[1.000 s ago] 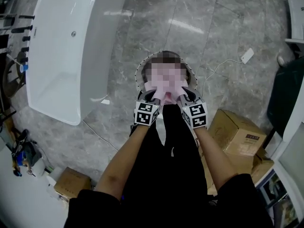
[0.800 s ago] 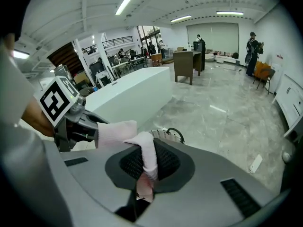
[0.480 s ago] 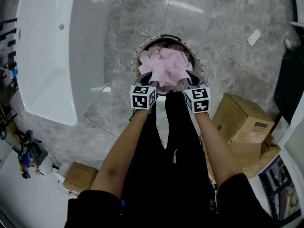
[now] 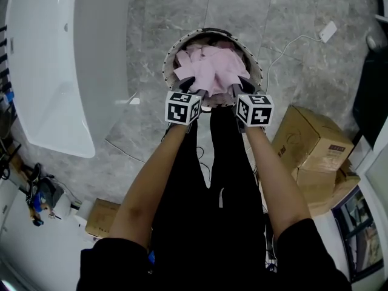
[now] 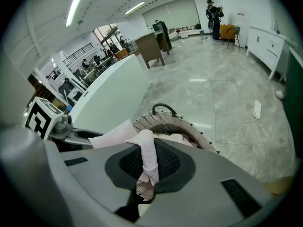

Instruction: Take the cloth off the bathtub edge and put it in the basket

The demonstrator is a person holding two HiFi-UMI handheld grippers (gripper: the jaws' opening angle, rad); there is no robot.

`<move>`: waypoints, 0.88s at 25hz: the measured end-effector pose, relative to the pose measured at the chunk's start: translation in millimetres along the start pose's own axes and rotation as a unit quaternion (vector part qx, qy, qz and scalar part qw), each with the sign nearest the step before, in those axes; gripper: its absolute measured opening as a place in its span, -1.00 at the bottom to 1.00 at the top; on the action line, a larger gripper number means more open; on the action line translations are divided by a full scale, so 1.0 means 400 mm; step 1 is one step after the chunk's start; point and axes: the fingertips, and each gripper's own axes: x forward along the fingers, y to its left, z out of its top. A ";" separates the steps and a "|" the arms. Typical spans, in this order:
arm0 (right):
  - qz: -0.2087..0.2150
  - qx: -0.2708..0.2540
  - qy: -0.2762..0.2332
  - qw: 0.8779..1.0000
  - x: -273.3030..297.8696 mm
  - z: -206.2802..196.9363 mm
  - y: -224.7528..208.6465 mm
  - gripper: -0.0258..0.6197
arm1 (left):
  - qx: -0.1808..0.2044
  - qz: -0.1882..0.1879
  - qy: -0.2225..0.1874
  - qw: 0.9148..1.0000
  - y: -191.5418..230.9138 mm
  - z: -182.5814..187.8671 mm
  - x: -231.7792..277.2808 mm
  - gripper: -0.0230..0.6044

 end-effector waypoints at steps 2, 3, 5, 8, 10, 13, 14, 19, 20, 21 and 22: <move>0.001 0.011 0.013 1.000 0.008 -0.015 -0.007 -0.80 | -0.012 0.000 0.008 1.000 0.005 -0.004 0.002 -0.22; 0.000 0.011 0.020 1.000 0.009 -0.021 -0.010 -0.80 | -0.018 0.001 0.008 1.000 0.007 -0.005 0.002 -0.18; -0.006 0.006 0.030 1.000 0.009 -0.024 -0.018 -0.80 | -0.023 0.004 0.005 1.000 0.012 -0.005 -0.002 -0.10; -0.008 -0.013 0.042 0.999 0.007 -0.024 -0.021 -0.75 | -0.018 0.002 0.005 1.000 0.014 -0.009 -0.010 -0.05; -0.002 -0.045 0.060 0.997 0.007 -0.036 -0.016 -0.53 | -0.021 -0.005 0.011 1.000 0.011 -0.016 -0.018 -0.05; 0.005 -0.082 0.085 0.993 0.000 -0.065 -0.012 -0.42 | -0.030 -0.010 0.011 0.999 0.006 -0.024 -0.035 0.00; 0.007 -0.086 0.088 0.992 -0.005 -0.074 -0.011 -0.40 | -0.032 -0.013 0.009 0.999 0.003 -0.025 -0.040 0.01; 0.012 -0.107 0.079 0.991 -0.055 -0.096 -0.005 -0.33 | -0.044 -0.019 -0.007 0.999 -0.014 -0.029 -0.067 0.01; 0.011 -0.107 0.076 0.991 -0.068 -0.099 -0.007 -0.33 | -0.045 -0.018 -0.009 0.999 -0.017 -0.028 -0.073 0.01; 0.009 -0.103 0.073 0.992 -0.080 -0.100 -0.009 -0.33 | -0.043 -0.016 -0.010 0.999 -0.020 -0.027 -0.079 0.01; 0.008 -0.097 0.069 0.993 -0.091 -0.101 -0.012 -0.33 | -0.041 -0.015 -0.012 0.999 -0.025 -0.026 -0.085 0.01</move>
